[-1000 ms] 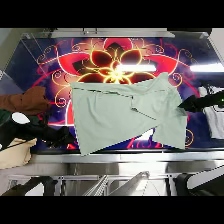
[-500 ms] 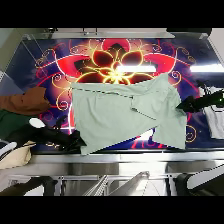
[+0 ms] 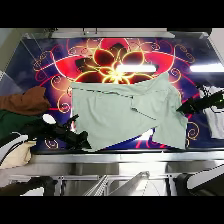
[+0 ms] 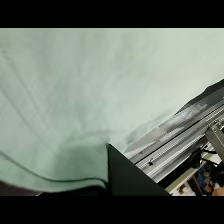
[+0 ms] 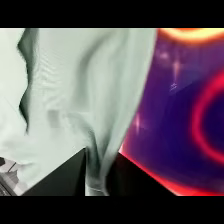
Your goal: Fold the shirts.
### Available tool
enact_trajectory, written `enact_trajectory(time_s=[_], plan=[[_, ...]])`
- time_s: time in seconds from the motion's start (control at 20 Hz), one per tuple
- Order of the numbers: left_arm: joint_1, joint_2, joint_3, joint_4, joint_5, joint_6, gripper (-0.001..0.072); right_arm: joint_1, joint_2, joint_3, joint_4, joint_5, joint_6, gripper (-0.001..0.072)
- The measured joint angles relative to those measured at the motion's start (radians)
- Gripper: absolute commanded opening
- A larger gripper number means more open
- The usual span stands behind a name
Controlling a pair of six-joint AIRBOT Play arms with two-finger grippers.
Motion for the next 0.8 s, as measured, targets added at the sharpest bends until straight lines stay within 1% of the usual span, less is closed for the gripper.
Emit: enact_trajectory(time_s=[0.05, 0.1, 0.15, 0.3, 0.4, 0.45, 0.5, 0.55, 0.8], plan=[[0.019, 0.018, -0.008, 0.000, 0.018, 0.000, 0.0022, 0.000, 0.000, 0.000, -0.001, 0.000, 0.000, 0.0084], [0.042, 0.038, -0.014, 0.000, 0.039, 0.003, 0.0022, -0.001, 0.000, -0.001, -0.002, 0.005, 0.000, 0.0060], [0.063, 0.056, -0.019, 0.000, 0.048, 0.004, 0.0022, -0.001, 0.000, 0.000, -0.002, 0.007, 0.000, 0.0020], [0.134, 0.119, -0.029, 0.018, 0.072, 0.005, 0.0022, -0.005, 0.000, 0.006, 0.000, 0.015, 0.000, 0.0020], [0.183, 0.159, -0.031, 0.002, 0.055, 0.008, 0.0022, -0.007, 0.000, 0.012, -0.002, 0.022, 0.000, 0.0030], [0.206, 0.174, -0.031, 0.000, 0.050, 0.012, 0.0022, -0.007, 0.000, 0.013, -0.002, 0.024, 0.000, 0.0060], [0.229, 0.187, -0.031, -0.005, 0.047, 0.015, 0.0022, -0.008, 0.000, 0.015, -0.001, 0.026, 0.000, 0.0216], [0.248, 0.195, -0.032, -0.004, 0.043, 0.020, 0.0022, -0.008, 0.001, 0.016, 0.008, 0.036, 0.000, 0.0257], [0.293, 0.211, -0.032, -0.011, 0.037, 0.050, 0.0022, -0.008, 0.002, 0.002, 0.024, 0.056, 0.001, 0.0251]])
